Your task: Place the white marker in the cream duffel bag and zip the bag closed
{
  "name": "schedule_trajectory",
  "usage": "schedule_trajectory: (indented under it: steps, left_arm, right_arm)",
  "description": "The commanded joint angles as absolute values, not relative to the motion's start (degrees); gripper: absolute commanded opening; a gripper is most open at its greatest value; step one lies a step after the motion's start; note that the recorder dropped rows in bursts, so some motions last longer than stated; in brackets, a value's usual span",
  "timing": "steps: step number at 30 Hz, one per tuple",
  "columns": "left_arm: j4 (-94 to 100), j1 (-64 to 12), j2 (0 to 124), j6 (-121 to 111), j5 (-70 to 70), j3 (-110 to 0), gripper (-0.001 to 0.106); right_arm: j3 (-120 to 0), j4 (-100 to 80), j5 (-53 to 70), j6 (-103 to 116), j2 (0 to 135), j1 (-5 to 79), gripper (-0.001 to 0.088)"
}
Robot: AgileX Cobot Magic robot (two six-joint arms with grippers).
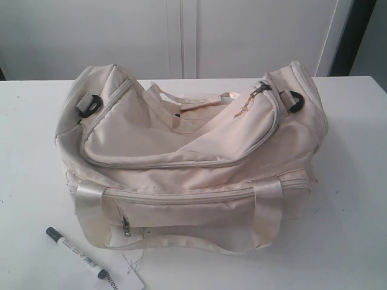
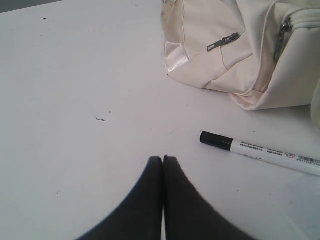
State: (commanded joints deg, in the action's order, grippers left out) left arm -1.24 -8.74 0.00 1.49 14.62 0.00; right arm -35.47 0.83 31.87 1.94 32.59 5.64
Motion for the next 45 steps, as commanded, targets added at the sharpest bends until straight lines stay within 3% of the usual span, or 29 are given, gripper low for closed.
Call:
schedule_trajectory:
  steps: [23,45]
  left_arm:
    - [-1.24,-8.74,0.0,1.49,14.62,0.0,0.0]
    - [-1.24,-8.74,0.0,1.49,14.62,0.0,0.0]
  right_arm:
    - [-49.17,9.39,39.17,-1.46,59.44,5.64,0.0]
    - [-52.18,21.02,39.99,-11.55,66.89,5.64,0.0]
